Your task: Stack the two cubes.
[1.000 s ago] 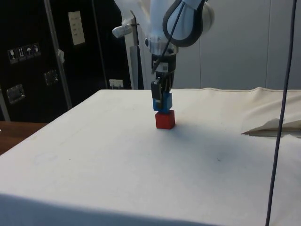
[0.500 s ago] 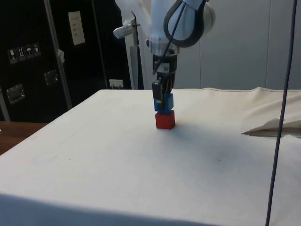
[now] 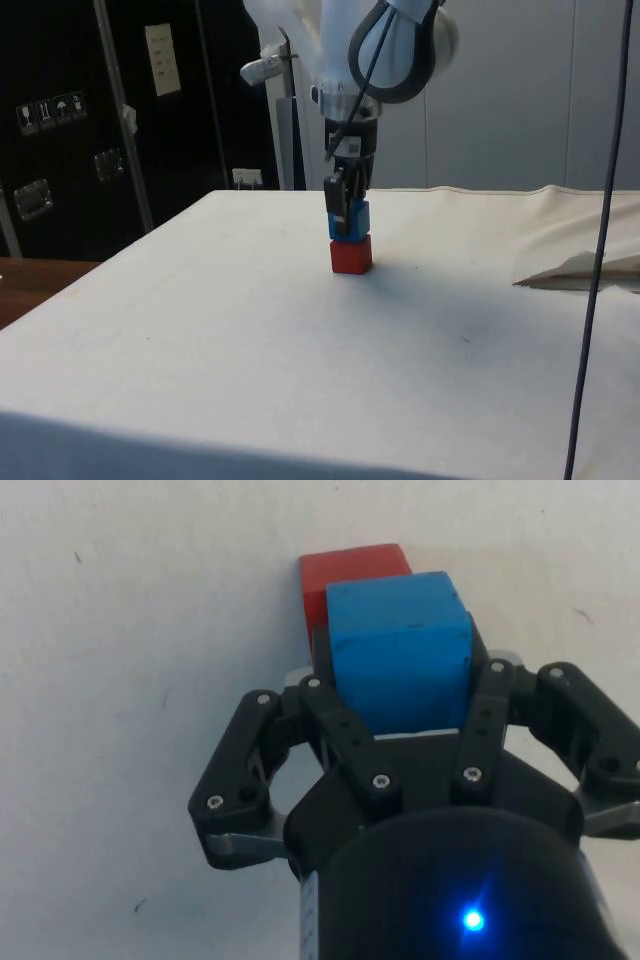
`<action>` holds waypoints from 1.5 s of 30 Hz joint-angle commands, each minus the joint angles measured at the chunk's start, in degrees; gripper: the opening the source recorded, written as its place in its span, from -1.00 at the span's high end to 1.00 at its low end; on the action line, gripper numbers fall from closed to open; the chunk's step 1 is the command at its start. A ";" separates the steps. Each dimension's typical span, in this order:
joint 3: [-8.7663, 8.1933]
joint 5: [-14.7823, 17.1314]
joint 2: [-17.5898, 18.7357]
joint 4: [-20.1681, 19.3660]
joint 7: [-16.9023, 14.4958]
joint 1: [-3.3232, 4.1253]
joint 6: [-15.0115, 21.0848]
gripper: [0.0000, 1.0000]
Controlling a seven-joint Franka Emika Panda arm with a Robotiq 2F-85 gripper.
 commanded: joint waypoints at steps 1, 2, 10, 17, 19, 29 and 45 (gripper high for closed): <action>0.00 0.00 0.06 0.00 0.06 0.06 0.00 0.96; 0.46 0.80 0.06 -0.17 -0.11 -0.06 0.63 0.96; 0.34 0.63 -0.06 -0.29 0.00 -0.06 0.57 0.91; -0.06 0.00 0.06 -0.11 0.23 0.06 0.00 -0.64; 0.29 0.57 -0.06 -0.34 0.06 -0.06 0.52 -0.82; -0.06 0.17 -0.97 -0.23 0.17 0.06 -0.46 -1.00; -0.40 -0.40 -7.62 0.17 0.17 0.06 -6.53 -1.00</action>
